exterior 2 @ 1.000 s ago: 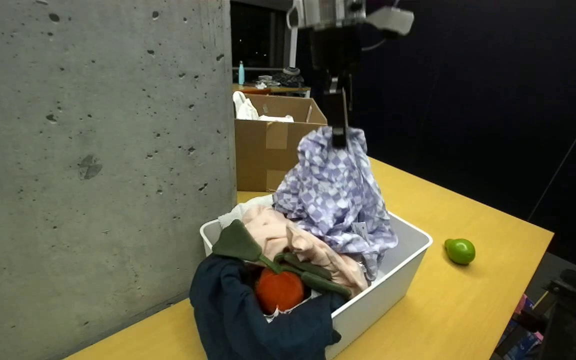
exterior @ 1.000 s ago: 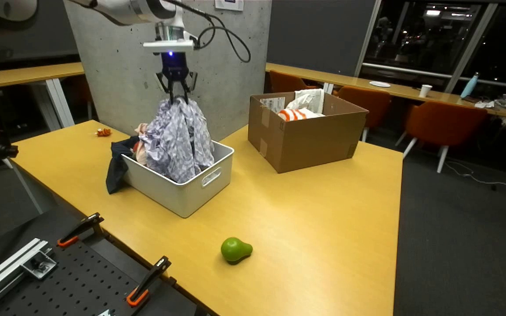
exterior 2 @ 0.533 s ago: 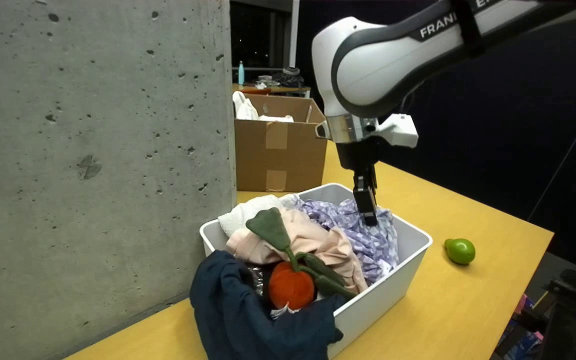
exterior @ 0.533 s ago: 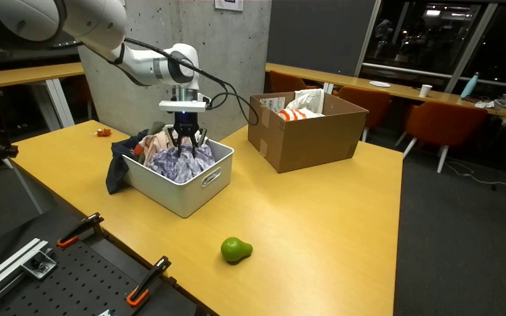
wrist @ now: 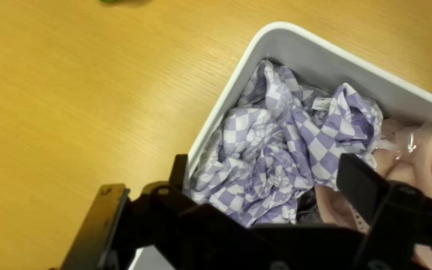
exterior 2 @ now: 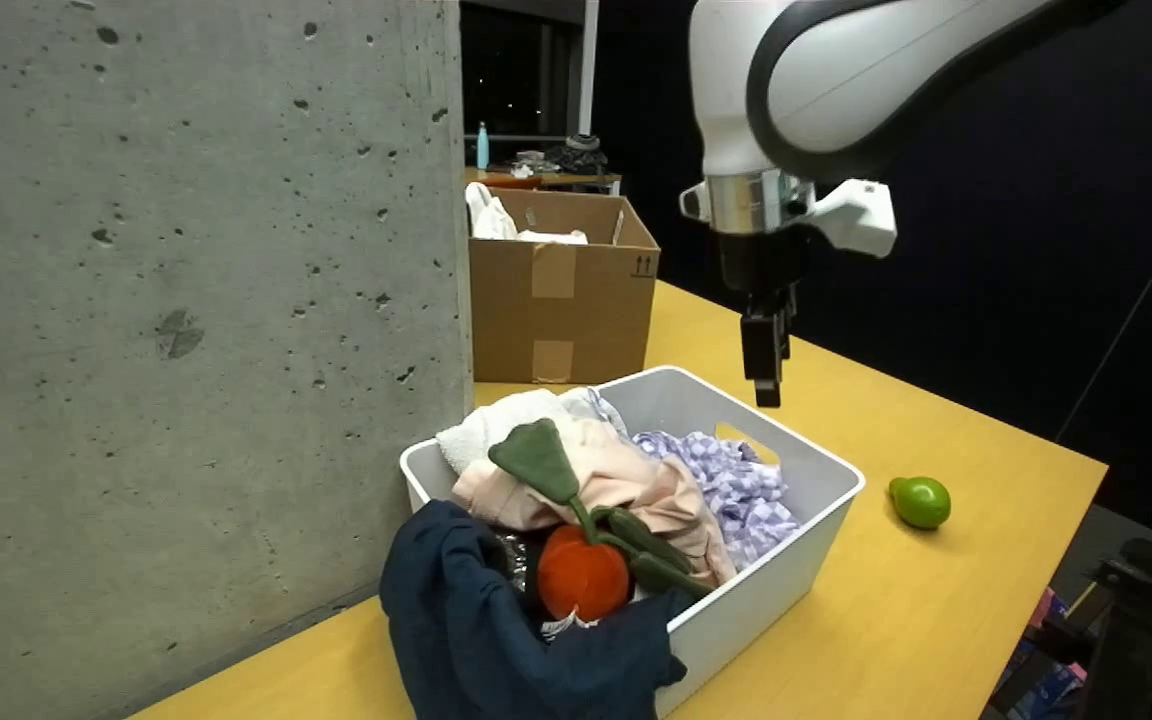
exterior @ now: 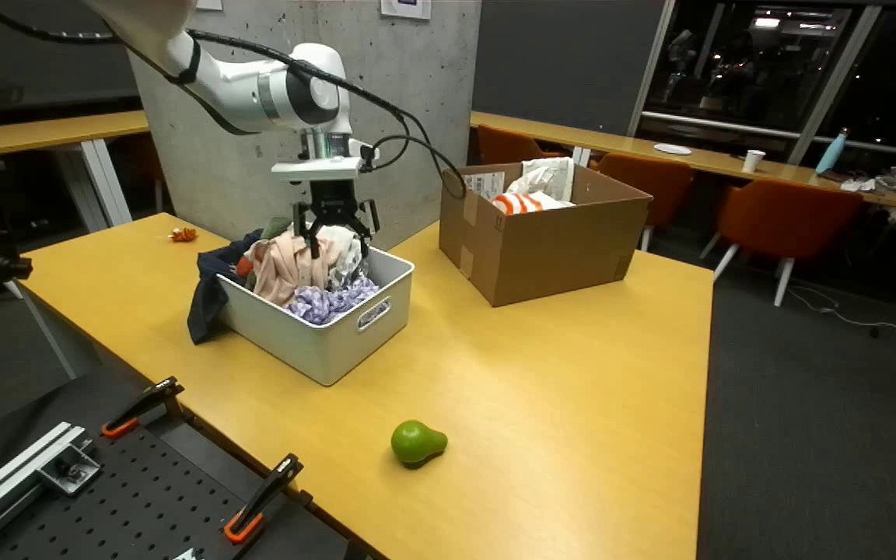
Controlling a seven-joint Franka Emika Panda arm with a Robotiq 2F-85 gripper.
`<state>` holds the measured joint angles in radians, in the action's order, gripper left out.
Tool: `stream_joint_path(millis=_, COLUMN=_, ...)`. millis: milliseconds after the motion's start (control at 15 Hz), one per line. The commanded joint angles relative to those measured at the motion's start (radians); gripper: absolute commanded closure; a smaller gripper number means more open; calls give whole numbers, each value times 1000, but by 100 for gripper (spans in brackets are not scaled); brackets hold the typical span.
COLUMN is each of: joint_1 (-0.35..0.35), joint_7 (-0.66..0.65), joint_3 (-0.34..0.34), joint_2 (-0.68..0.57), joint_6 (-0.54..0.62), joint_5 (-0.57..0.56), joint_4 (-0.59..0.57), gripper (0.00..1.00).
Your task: Carry the small yellow container with the checked cloth and put them in the white basket
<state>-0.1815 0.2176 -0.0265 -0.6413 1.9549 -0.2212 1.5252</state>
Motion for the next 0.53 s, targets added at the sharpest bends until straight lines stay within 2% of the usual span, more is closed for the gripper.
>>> stream_joint_path(millis=0, joint_1=50, joint_7=-82, joint_3=0, joint_2=228, joint_6=102, joint_5=-37, joint_4=229, gripper=0)
stream_joint_path(millis=267, joint_1=121, joint_7=-138, joint_3=-18, joint_2=377, joint_6=207, joint_5=-21, joint_4=379, gripper=0)
stream_joint_path(millis=467, joint_1=160, joint_7=-166, joint_3=-24, joint_2=415, joint_6=271, joint_5=-17, joint_4=438, gripper=0)
